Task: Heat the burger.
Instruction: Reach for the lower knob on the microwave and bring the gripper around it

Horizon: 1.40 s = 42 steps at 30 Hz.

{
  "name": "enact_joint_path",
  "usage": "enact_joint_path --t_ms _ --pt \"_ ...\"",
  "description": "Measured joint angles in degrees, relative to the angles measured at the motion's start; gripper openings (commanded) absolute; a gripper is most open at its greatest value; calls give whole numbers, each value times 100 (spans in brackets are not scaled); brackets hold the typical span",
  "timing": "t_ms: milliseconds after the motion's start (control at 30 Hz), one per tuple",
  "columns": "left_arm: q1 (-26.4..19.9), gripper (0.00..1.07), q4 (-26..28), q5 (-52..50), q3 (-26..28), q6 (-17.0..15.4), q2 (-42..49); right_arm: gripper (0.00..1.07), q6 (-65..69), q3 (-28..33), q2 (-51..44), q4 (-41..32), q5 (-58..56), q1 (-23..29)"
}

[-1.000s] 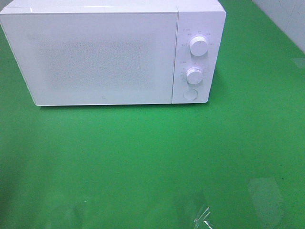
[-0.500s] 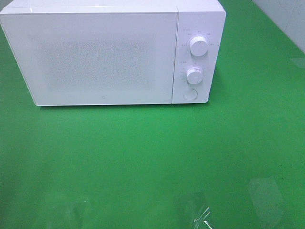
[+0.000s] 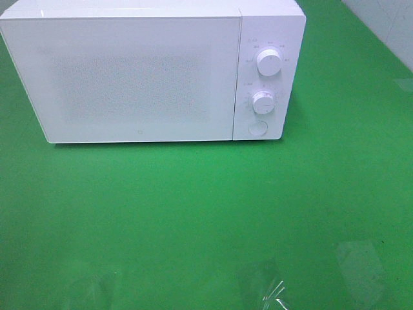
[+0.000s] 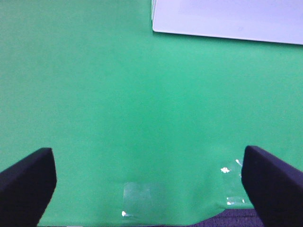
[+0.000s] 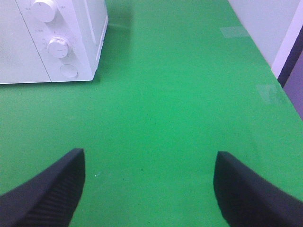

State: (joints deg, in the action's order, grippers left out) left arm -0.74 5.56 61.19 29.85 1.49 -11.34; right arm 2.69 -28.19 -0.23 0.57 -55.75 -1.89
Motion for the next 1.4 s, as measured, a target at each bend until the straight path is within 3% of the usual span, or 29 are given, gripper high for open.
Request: enact_joint_path --t_ms 667,1400 --pt "-160 99 0 11 0 0 1117 75 0 0 0 0 0 0" --pt "-172 99 0 11 0 0 1169 75 0 0 0 0 0 0"
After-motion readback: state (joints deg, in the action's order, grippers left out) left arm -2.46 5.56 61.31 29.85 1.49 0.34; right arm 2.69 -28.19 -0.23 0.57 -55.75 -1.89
